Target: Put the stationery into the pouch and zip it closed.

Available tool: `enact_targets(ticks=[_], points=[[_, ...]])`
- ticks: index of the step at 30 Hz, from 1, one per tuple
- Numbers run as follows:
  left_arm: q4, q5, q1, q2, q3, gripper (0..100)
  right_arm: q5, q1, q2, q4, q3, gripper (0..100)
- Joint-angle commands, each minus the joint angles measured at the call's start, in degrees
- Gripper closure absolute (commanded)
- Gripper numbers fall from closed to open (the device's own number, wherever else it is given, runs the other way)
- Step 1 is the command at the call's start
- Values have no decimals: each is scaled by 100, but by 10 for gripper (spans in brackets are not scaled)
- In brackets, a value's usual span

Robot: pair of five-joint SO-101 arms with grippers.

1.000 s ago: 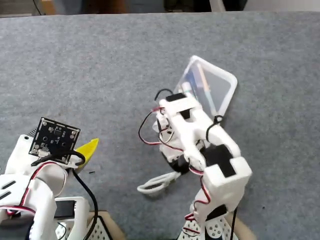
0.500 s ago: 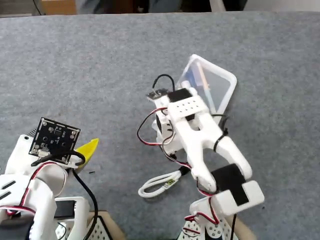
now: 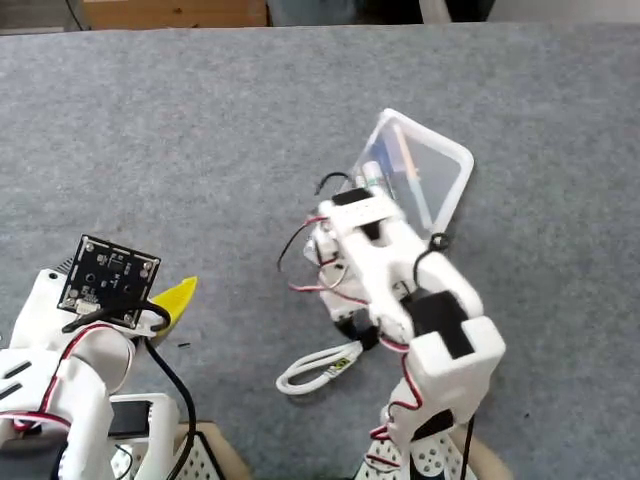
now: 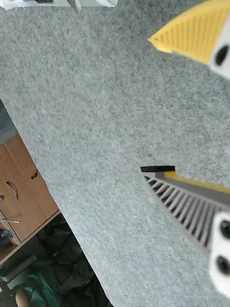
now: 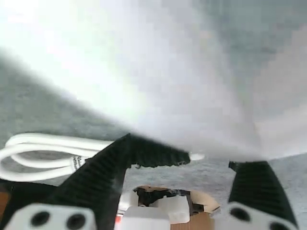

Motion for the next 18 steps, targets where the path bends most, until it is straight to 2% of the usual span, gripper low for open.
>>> enact_targets(ticks=[1,8,13,18], points=[[9,-35,13,-26,-189,621,79,387,136,-35,-22,673],[9,-35,13,-202,-189,621,211,659,840,-53,-57,674],[0,-35,13,-202,-189,621,360,659,892,-132,-136,740],[0,-35,13,-202,-189,621,369,642,884,-185,-136,747]])
